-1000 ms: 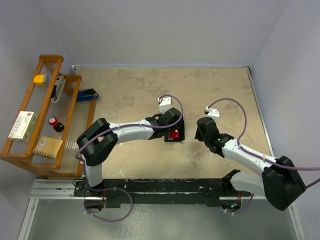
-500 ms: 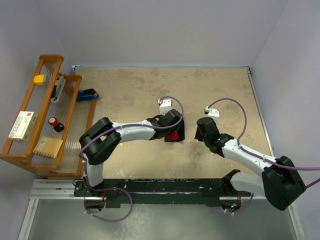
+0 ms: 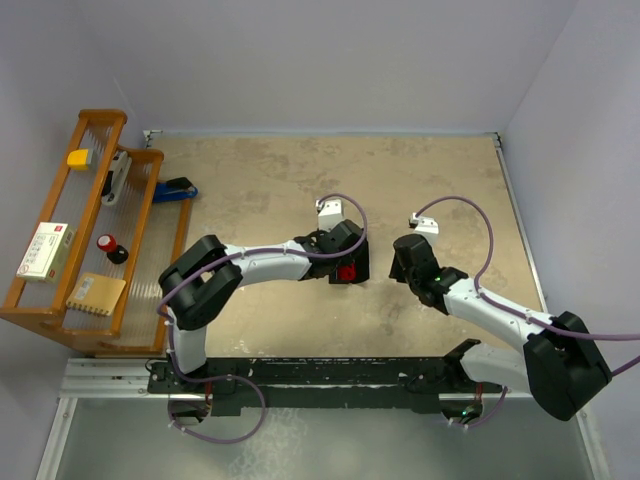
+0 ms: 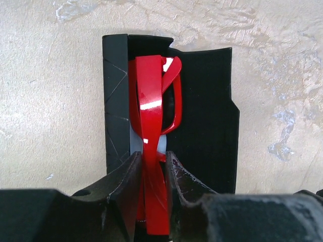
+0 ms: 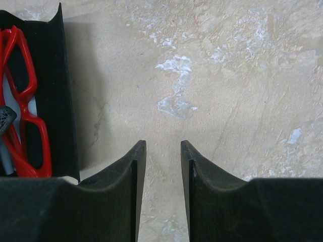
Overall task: Organize the sunglasses
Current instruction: Place the sunglasses in the sunglasses case.
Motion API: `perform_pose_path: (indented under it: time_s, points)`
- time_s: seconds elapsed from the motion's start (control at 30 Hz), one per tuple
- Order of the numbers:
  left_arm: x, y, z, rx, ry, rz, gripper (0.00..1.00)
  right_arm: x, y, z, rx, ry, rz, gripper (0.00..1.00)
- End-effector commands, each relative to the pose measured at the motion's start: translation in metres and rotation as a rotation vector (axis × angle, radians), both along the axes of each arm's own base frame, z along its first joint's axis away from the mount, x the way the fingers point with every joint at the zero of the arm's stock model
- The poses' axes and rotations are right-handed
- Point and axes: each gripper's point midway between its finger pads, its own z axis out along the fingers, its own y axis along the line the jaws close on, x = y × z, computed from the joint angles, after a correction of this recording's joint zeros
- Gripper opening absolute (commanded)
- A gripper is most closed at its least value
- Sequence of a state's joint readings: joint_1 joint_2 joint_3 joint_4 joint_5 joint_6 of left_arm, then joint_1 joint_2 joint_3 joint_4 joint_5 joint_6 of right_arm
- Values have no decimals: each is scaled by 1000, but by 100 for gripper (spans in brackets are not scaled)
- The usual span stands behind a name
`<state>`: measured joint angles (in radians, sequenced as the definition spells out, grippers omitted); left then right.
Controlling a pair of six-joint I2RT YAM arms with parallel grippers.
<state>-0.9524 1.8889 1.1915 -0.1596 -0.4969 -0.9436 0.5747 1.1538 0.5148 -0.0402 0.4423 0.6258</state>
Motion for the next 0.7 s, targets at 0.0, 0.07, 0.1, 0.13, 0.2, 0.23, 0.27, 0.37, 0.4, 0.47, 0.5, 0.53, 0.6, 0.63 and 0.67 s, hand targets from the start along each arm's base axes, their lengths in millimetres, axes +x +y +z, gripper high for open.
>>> perform_pose_path:
  time_s: [0.0, 0.07, 0.1, 0.13, 0.2, 0.23, 0.27, 0.37, 0.4, 0.47, 0.5, 0.53, 0.6, 0.63, 0.67]
  points:
    - [6, -8, 31, -33, -55, 11, 24, 3, 0, 2, 14, -18, -9, 37]
    - [6, -11, 37, -39, -62, 4, 24, 3, 0, 2, 14, -18, -9, 37]
    - [6, -13, 42, -42, -71, -1, 24, 2, 0, 2, 13, -19, -9, 37]
    - [5, -15, 46, -38, -78, -3, 24, 3, -1, 3, 12, -21, -9, 37]
    - [6, -17, 58, -31, -98, -6, 24, 3, 0, 4, 14, -23, -8, 37]
    - [5, -18, 64, -27, -106, -7, 24, 4, 0, 4, 14, -25, -7, 37]
    - [5, -19, 70, -28, -115, -7, 24, 4, 1, 5, 13, -26, -3, 37]
    - [3, -18, 86, -45, -137, -8, 24, 6, 4, 8, 18, -33, 13, 37]
    - [3, -15, 92, -54, -146, -3, 23, 7, 4, 9, 16, -36, 17, 36]
    - [2, -11, 100, -68, -163, 4, 23, 11, 4, 13, 6, -52, 20, 35]
    - [2, -7, 103, -68, -171, 12, 20, 12, 6, 15, 11, -54, 26, 35]
    - [1, -3, 104, -62, -178, 20, 17, 13, 7, 16, 13, -57, 31, 35]
    - [1, 6, 103, -48, -189, 38, 9, 14, 12, 20, 24, -63, 49, 31]
    - [1, 10, 102, -39, -193, 41, 6, 15, 14, 22, 31, -67, 60, 29]
    - [1, 15, 99, -29, -193, 48, 3, 16, 16, 23, 36, -68, 71, 28]
